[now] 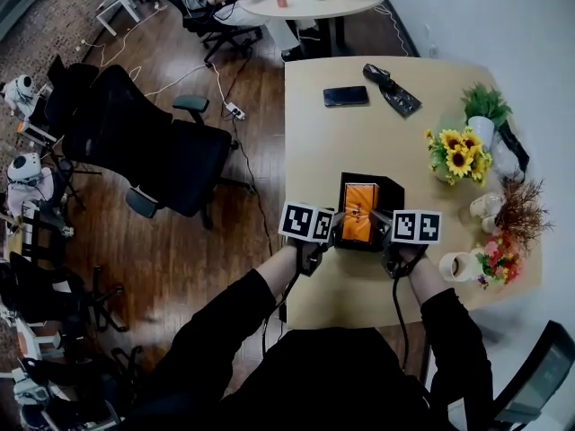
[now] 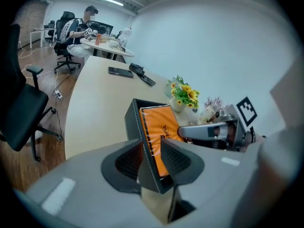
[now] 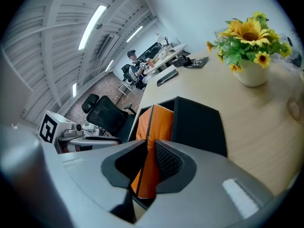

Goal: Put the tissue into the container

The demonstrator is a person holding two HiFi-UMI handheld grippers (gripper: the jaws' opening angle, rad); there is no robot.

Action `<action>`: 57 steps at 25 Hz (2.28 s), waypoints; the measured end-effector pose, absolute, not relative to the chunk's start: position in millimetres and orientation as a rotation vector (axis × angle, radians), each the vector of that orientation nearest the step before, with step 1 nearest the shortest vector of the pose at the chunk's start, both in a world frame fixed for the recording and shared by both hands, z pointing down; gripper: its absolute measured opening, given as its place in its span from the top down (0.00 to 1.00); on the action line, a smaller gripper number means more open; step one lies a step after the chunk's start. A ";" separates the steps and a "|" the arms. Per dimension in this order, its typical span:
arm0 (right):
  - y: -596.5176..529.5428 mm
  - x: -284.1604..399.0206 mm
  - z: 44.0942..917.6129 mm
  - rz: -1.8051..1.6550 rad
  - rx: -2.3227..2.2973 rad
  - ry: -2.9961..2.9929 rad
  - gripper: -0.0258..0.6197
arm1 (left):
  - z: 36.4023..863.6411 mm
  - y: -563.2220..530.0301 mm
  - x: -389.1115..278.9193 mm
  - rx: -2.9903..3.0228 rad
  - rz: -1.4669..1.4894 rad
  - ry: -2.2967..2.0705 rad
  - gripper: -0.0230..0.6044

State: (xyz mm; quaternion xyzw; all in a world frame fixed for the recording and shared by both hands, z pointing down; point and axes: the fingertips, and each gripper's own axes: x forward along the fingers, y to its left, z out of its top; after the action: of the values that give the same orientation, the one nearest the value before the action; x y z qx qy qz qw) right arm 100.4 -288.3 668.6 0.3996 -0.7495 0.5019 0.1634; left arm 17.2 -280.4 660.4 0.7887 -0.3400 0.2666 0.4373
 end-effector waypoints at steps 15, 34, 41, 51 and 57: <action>-282.0 111.6 655.6 1.374 1.283 -2.158 0.86 | 656.5 -252.2 -1.2 1.960 0.636 -0.831 0.81; -221.5 100.1 603.8 1.089 1.477 -2.176 0.87 | 593.4 -223.8 -3.7 2.243 0.622 -0.824 0.81; -184.9 91.3 589.1 0.904 1.535 -2.152 0.89 | 569.9 -188.1 -3.0 2.376 0.585 -0.772 0.81; -138.1 59.6 564.1 0.604 1.489 -2.196 0.89 | 550.3 -136.3 -9.5 2.582 0.590 -0.763 0.81; -122.2 57.7 535.1 0.572 1.508 -2.296 0.90 | 523.9 -115.6 -7.4 2.656 0.572 -0.841 0.81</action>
State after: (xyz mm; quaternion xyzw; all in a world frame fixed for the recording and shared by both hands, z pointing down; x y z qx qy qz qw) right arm 57.7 -122.2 535.1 0.5300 -0.8067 0.2011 0.1671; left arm -7.4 -115.6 523.9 0.9236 -0.2924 0.1990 0.1480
